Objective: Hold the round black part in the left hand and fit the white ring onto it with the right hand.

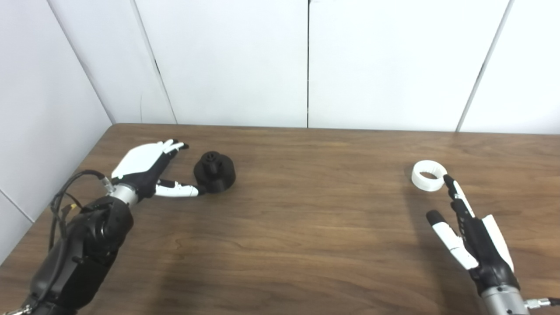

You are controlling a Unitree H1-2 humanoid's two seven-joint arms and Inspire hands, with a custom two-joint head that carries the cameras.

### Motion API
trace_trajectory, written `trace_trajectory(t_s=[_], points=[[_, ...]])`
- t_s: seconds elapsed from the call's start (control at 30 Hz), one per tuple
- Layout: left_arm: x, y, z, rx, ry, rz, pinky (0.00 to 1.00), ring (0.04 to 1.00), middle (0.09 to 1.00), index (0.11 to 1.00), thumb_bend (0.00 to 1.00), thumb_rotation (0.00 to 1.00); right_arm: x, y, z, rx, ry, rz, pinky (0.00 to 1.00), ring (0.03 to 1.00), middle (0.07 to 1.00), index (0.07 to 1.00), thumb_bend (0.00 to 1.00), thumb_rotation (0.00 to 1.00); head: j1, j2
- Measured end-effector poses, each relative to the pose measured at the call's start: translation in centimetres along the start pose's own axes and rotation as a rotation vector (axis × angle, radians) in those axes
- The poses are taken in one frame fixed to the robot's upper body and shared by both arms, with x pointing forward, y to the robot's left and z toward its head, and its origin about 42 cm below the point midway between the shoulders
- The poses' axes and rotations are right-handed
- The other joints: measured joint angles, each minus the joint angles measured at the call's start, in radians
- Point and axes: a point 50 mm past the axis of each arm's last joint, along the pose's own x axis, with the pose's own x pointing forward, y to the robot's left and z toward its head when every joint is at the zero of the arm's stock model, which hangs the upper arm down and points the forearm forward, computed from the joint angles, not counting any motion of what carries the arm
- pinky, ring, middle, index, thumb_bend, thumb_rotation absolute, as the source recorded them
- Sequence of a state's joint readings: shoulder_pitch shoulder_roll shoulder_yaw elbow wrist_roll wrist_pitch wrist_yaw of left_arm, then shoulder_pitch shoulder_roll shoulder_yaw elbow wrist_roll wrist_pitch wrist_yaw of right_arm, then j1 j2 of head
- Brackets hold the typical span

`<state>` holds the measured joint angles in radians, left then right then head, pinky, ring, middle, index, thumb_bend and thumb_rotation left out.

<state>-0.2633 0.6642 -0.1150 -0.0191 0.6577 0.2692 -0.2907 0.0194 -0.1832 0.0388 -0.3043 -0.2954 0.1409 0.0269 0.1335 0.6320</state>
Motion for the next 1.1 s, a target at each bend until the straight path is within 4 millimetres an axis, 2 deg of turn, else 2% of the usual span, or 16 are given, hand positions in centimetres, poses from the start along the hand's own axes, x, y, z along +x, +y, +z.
trace_trajectory(t_s=[0.27, 0.53, 1.1], points=[[0.8, 0.1, 0.0, 0.019, 0.014, -0.015, 1.00, 1.000, 1.000, 0.921, 1.00, 0.62, 0.0, 0.1, 0.0, -0.003, 0.000, -0.001, 0.97, 1.000, 1.000, 1.000, 0.69, 0.91, -0.011, -0.002], [1.6, -1.0, -0.3, 0.022, 0.039, -0.062, 1.00, 1.000, 1.000, 0.922, 1.00, 0.62, 0.0, 0.1, 0.0, -0.015, 0.000, -0.004, 0.98, 1.000, 1.000, 1.000, 0.72, 0.92, -0.014, -0.012], [3.8, -1.8, -0.2, 0.028, 0.055, -0.094, 1.00, 1.000, 1.000, 0.923, 1.00, 0.64, -0.8, -0.3, 0.4, -0.059, -0.008, -0.021, 1.00, 1.000, 1.000, 1.000, 0.73, 0.93, -0.021, -0.028]])
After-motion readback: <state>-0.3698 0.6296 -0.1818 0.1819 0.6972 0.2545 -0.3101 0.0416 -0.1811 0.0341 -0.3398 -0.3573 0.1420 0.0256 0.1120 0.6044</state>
